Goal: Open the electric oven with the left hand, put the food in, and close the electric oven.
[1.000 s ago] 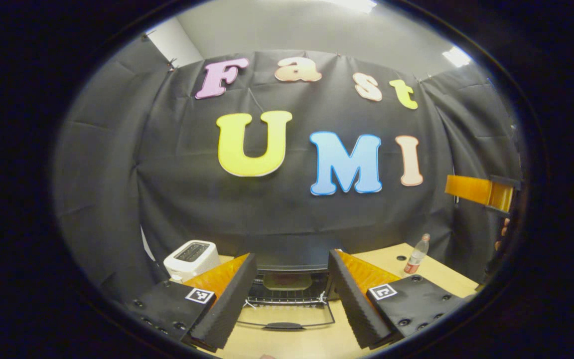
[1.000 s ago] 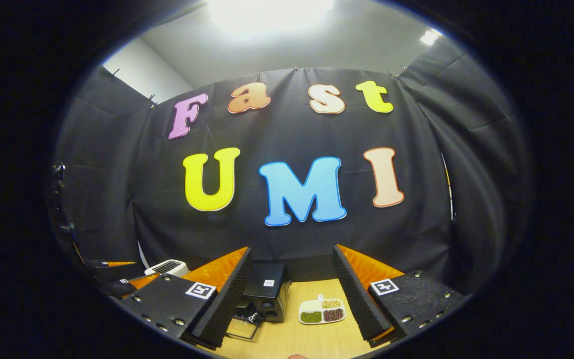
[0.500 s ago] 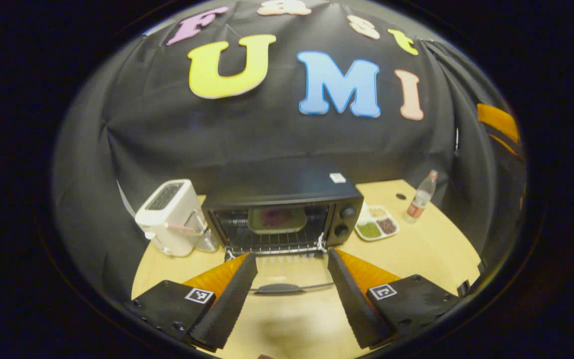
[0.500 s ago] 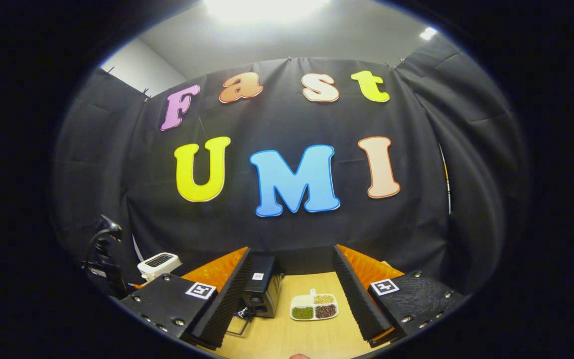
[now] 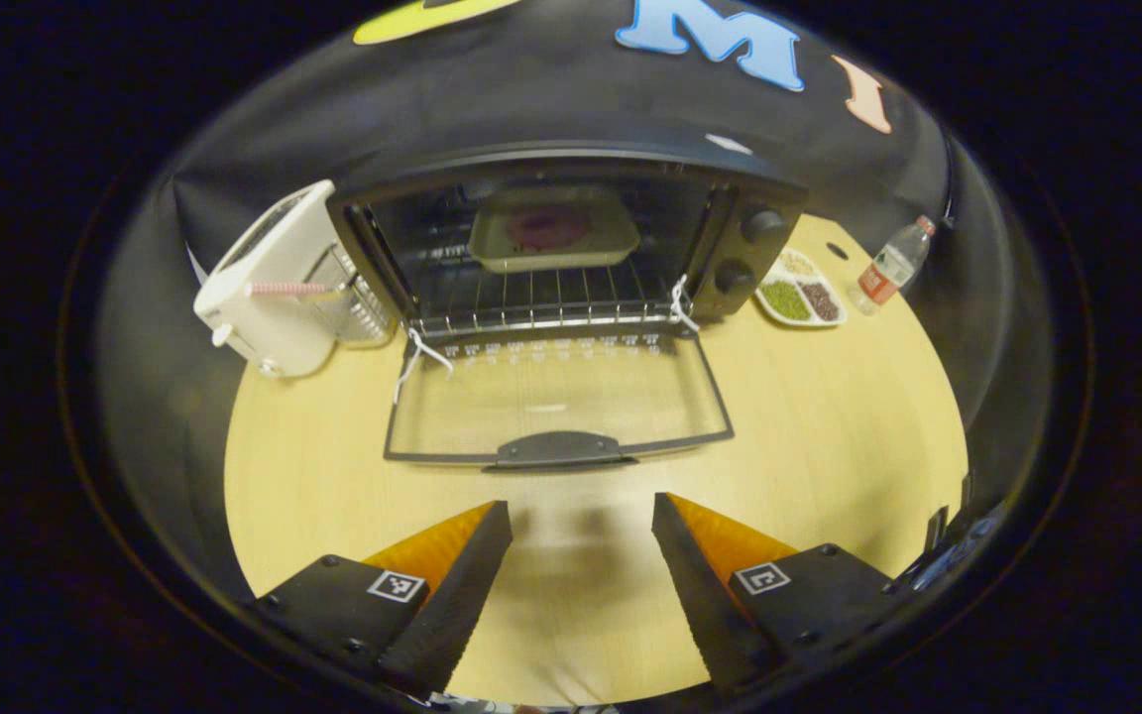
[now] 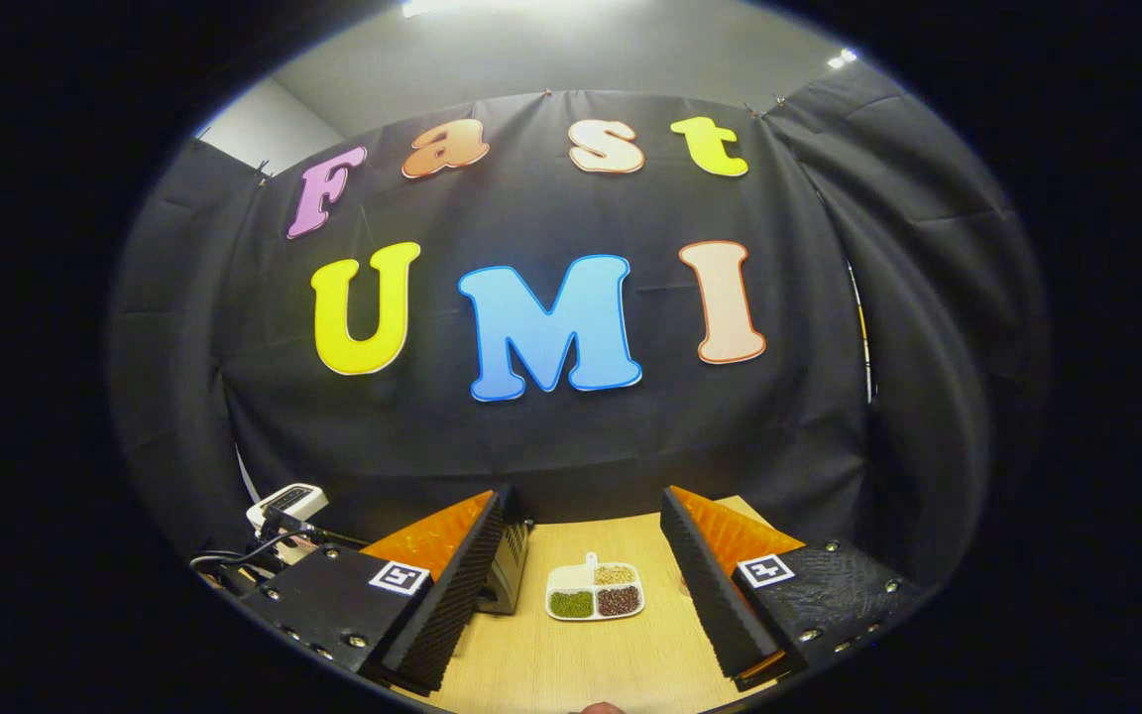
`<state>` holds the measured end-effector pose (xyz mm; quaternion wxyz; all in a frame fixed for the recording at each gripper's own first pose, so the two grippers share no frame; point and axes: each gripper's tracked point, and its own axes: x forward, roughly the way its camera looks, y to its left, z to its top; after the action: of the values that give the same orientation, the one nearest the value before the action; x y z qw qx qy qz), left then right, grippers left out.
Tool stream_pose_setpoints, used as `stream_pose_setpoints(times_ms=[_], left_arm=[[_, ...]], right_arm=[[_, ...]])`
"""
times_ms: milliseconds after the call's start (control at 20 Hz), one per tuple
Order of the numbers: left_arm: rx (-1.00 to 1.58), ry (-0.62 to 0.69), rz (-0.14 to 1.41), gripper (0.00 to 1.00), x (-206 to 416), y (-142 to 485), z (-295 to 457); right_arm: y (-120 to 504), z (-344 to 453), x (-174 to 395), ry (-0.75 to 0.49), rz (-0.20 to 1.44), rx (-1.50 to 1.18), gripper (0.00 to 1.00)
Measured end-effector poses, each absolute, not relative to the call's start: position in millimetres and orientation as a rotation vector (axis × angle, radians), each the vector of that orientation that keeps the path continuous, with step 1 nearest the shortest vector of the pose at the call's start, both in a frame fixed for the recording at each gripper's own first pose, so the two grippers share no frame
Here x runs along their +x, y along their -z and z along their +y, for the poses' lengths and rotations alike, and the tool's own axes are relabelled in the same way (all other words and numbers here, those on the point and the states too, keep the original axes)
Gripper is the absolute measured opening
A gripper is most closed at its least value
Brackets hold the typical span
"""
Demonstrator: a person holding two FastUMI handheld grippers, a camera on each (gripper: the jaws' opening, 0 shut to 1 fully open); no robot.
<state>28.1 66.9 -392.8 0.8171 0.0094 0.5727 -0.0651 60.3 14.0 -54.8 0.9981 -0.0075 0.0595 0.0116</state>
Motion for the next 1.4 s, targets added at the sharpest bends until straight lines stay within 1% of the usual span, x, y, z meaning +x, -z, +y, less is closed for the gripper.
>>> stream_pose_setpoints(times_ms=[100, 250, 300, 400, 450, 500, 550, 750, 800, 850, 900, 950, 1000, 1050, 1300, 1350, 1400], left_arm=[[0.031, 0.137, 1.273, 0.98, 27, 410, 70], [0.050, 0.134, 1.307, 0.98, 35, 434, 74], [0.048, 0.130, 1.316, 1.00, 38, 440, 74], [0.056, 0.121, 1.327, 0.98, 45, 451, 76], [0.060, 0.119, 1.334, 0.98, 46, 456, 77], [0.069, 0.116, 1.339, 1.00, 49, 459, 78], [0.072, 0.114, 1.347, 0.98, 50, 463, 79], [0.059, 0.107, 1.369, 0.98, 51, 471, 78], [0.045, 0.104, 1.364, 0.98, 54, 470, 78], [0.034, 0.102, 1.373, 1.00, 52, 470, 78], [0.035, 0.105, 1.364, 0.98, 53, 468, 78], [0.042, 0.108, 1.351, 1.00, 53, 465, 78], [0.045, 0.110, 1.339, 1.00, 52, 461, 79], [0.040, 0.107, 1.324, 0.98, 52, 455, 79], [0.030, 0.110, 1.257, 0.97, 52, 427, 79], [0.023, 0.110, 1.241, 0.98, 52, 422, 78], [0.021, 0.112, 1.221, 1.00, 55, 417, 78]], right_arm=[[58, 5, 59, -0.005, 0.128, -0.020, 0.97], [58, -6, 57, 0.023, 0.135, -0.025, 0.97], [60, -9, 56, 0.032, 0.138, -0.028, 0.97], [59, -16, 53, 0.048, 0.139, -0.035, 0.97], [60, -18, 53, 0.056, 0.142, -0.038, 0.97], [61, -21, 51, 0.064, 0.144, -0.039, 0.97], [60, -23, 51, 0.071, 0.146, -0.040, 0.97], [61, -24, 47, 0.082, 0.150, -0.047, 0.97], [62, -24, 46, 0.081, 0.150, -0.049, 0.97], [63, -24, 46, 0.081, 0.150, -0.051, 0.97], [63, -22, 46, 0.079, 0.152, -0.052, 0.97], [63, -20, 45, 0.076, 0.152, -0.054, 0.97], [62, -19, 44, 0.075, 0.148, -0.054, 0.97], [62, -17, 45, 0.071, 0.146, -0.054, 0.97], [62, -4, 44, 0.045, 0.133, -0.049, 0.97], [61, -1, 43, 0.041, 0.129, -0.051, 0.97], [63, 0, 42, 0.037, 0.127, -0.053, 0.97]])
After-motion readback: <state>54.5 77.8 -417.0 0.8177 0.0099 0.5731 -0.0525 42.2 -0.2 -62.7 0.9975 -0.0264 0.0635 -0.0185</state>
